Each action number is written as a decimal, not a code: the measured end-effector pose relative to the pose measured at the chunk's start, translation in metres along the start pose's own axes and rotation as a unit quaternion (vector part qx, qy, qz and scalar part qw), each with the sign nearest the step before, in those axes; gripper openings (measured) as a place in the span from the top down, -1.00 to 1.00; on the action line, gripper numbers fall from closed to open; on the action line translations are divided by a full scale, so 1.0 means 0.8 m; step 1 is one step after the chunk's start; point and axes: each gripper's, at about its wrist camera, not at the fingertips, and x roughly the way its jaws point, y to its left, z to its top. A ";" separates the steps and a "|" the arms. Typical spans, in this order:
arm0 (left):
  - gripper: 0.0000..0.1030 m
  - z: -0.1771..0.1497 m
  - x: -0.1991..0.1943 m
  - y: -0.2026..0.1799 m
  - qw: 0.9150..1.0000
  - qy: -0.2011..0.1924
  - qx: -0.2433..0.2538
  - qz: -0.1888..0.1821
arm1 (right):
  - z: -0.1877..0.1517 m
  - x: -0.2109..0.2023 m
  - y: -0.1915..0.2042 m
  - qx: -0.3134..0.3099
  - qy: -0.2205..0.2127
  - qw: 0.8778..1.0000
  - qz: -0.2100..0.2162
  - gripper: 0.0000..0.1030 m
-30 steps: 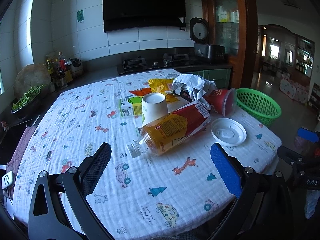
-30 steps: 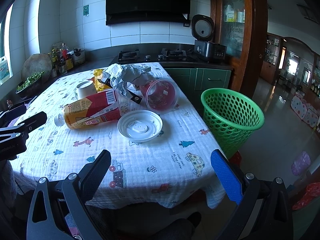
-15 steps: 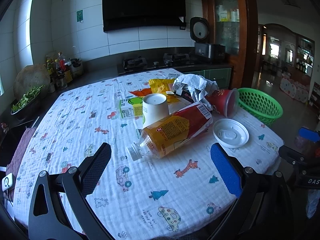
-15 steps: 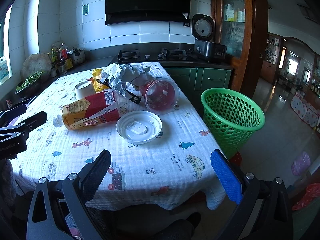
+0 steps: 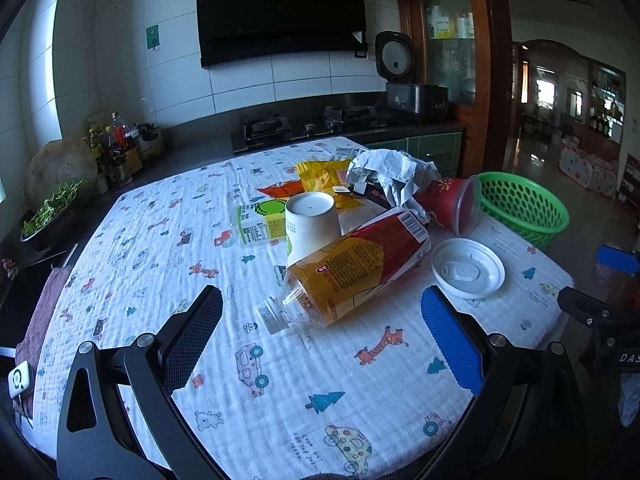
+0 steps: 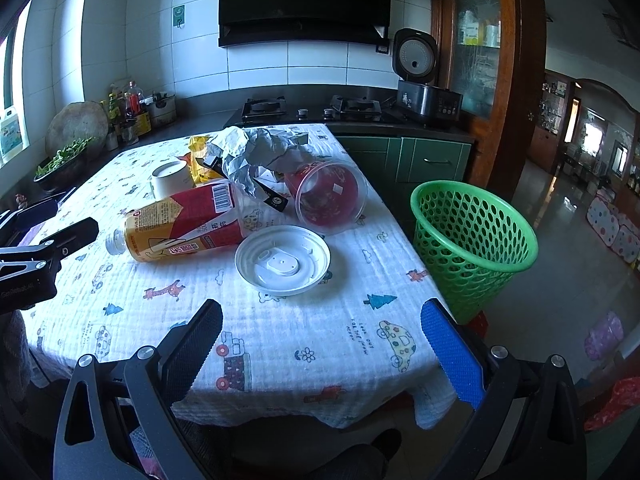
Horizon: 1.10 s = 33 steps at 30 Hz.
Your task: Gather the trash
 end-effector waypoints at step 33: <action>-0.72 0.022 0.054 0.049 0.999 0.041 0.003 -0.031 | 0.144 0.098 0.043 -0.065 0.007 0.991 0.114 -0.58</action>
